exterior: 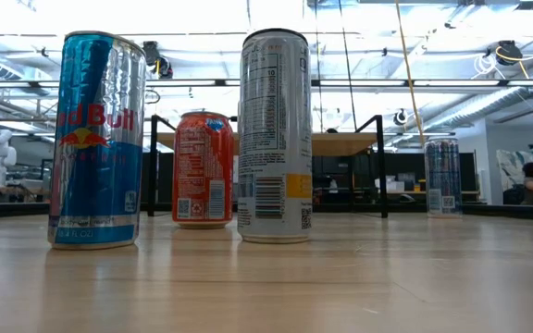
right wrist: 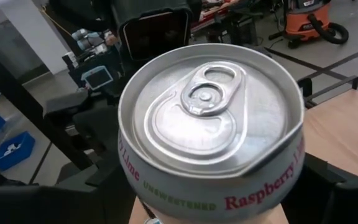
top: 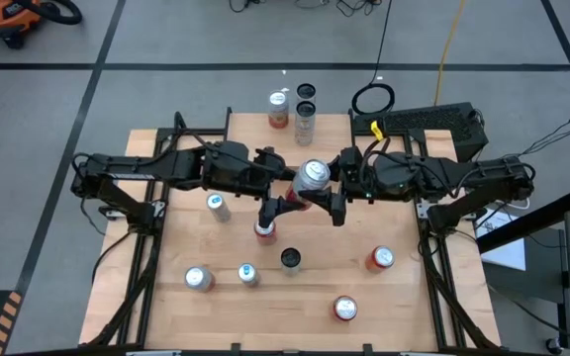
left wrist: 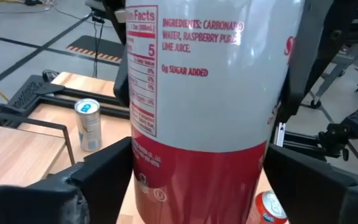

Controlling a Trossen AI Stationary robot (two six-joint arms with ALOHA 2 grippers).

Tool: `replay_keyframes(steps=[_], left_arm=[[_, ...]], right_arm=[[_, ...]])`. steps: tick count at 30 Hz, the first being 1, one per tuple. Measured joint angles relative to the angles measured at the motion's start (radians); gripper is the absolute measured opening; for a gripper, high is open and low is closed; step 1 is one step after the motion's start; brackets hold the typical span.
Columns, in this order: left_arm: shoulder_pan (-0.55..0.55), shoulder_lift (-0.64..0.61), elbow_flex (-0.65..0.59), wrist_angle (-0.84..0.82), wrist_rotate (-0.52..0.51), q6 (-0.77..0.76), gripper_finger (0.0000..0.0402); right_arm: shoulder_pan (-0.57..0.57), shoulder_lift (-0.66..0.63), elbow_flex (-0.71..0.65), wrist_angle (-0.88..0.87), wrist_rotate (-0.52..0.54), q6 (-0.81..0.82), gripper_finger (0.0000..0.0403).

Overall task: Place canned beverage on shelf
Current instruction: Put the right pink-white soda can aligned with the other pink-white on the shelf

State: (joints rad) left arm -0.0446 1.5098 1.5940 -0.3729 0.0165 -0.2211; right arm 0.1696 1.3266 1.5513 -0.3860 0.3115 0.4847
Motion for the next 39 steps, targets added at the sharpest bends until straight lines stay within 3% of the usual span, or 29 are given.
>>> replay_keyframes(steps=[11,24,28,35,39], left_arm=[[0.0,0.0,0.0,-0.005,-0.005,0.021,0.0296],[-0.001,0.0,0.0,-0.003,-0.011,0.004,0.0294],[-0.001,0.0,0.0,0.0,-0.014,0.001,0.0311],[0.004,-0.001,0.0,0.012,-0.006,0.013,0.0387],[0.008,0.015,0.0,0.021,0.04,0.007,0.0394]], right_arm=[[0.0,0.0,0.0,0.0,0.0,0.001,0.0284],[0.0,0.0,0.0,0.0,0.0,0.002,0.0284],[0.0,0.0,0.0,0.001,0.0,0.001,0.0284],[0.0,0.0,0.0,-0.006,0.005,-0.003,0.0284],[0.0,0.0,0.0,-0.005,0.005,-0.006,0.0284]])
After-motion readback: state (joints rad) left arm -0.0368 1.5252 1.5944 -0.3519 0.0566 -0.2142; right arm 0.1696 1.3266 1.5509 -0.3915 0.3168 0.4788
